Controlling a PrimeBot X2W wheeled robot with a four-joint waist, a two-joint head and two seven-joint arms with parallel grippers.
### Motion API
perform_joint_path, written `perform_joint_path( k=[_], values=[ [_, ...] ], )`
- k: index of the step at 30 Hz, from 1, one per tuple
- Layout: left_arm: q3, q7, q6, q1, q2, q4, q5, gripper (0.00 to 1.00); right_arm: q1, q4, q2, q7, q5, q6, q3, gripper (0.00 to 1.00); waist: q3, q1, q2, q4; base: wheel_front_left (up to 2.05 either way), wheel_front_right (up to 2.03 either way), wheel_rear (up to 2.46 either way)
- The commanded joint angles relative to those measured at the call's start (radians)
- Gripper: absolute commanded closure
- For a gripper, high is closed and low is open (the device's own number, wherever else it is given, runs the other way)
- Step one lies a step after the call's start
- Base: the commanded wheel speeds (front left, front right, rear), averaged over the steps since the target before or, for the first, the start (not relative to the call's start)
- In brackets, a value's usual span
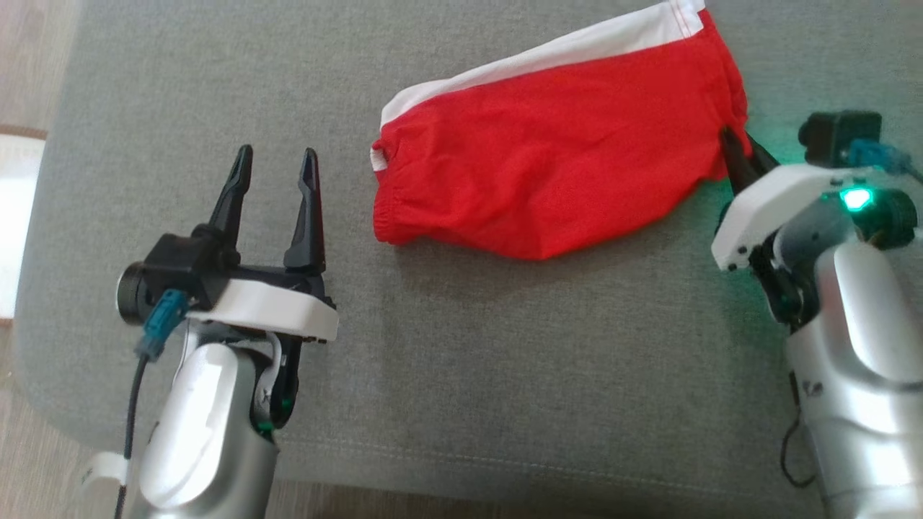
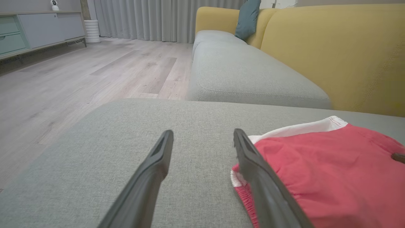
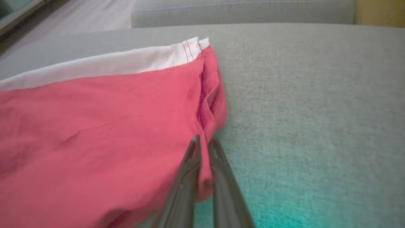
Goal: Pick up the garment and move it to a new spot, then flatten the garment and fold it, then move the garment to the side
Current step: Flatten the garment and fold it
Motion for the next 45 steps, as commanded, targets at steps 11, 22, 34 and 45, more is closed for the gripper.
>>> perform_joint_path(
  k=[11,22,34,45],
  values=[
    [0.042,-0.012,-0.007,0.055,0.011,-0.008,0.031,0.00,0.328,-0.227,0.047,-0.061,0.031,0.006,-0.111,1.00,-0.099,-0.0001,0.0000,-0.040,0.00,0.00,0.00],
    [0.020,-0.012,-0.010,0.105,0.009,0.022,0.027,0.00,0.414,-0.339,0.064,-0.018,0.014,0.006,-0.191,1.00,-0.157,-0.0001,0.0000,-0.043,0.00,0.00,0.00],
    [-0.013,-0.006,-0.004,0.128,0.005,0.045,0.013,0.00,0.251,-0.392,0.077,0.051,0.052,0.006,0.163,1.00,-0.231,-0.0001,0.0000,0.003,0.00,0.00,0.00],
    [-0.042,-0.002,0.001,0.123,0.003,0.047,0.004,0.00,0.171,-0.188,0.079,-0.041,0.252,0.006,0.466,1.00,-0.226,-0.0001,0.0000,0.057,0.00,0.00,0.00]
  ],
)
